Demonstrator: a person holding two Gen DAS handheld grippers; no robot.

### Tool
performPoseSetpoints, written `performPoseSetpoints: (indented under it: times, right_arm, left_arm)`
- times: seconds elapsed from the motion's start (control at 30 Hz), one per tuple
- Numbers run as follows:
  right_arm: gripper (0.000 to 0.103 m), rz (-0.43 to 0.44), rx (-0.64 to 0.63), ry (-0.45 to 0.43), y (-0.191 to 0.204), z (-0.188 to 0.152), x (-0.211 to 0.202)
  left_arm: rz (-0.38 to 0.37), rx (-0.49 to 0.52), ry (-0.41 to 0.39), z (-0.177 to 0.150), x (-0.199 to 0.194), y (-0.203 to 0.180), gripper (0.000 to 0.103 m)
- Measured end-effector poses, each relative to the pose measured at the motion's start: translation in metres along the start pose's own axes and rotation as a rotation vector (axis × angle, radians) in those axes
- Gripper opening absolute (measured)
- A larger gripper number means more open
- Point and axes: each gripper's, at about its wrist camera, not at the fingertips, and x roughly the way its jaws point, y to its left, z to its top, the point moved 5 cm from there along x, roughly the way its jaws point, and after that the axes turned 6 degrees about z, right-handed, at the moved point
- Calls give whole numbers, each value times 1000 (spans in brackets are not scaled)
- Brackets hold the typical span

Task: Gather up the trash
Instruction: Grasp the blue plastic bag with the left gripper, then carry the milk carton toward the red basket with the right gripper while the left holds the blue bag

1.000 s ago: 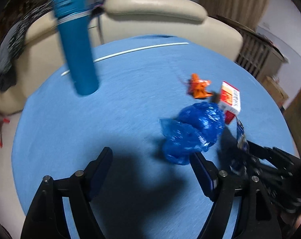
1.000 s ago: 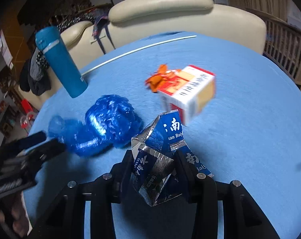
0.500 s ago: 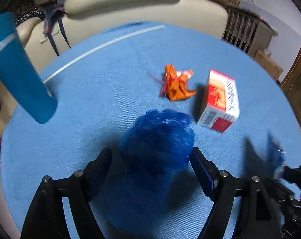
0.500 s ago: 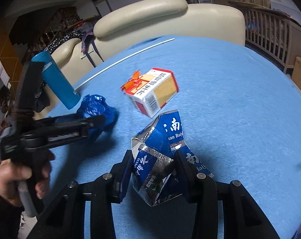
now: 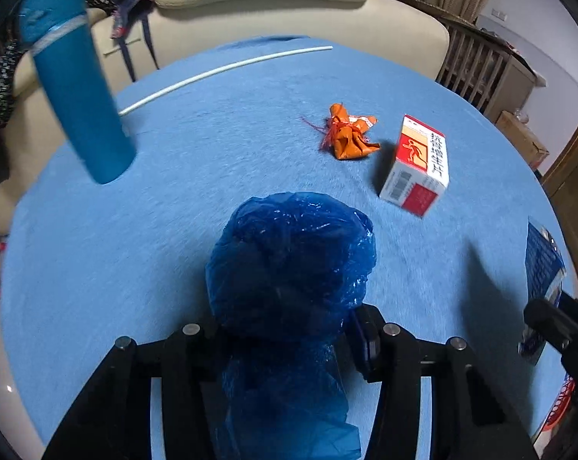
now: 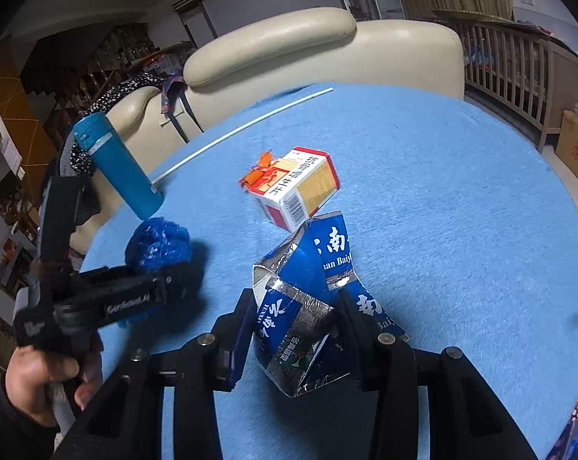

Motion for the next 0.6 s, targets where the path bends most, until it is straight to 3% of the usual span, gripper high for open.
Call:
performPoseSetpoints:
  times: [0.6]
  right_arm:
    - [44,6,-4,-73,19,-29,-62]
  left_arm:
    - [57,-34,-121,-52,-89,3,52]
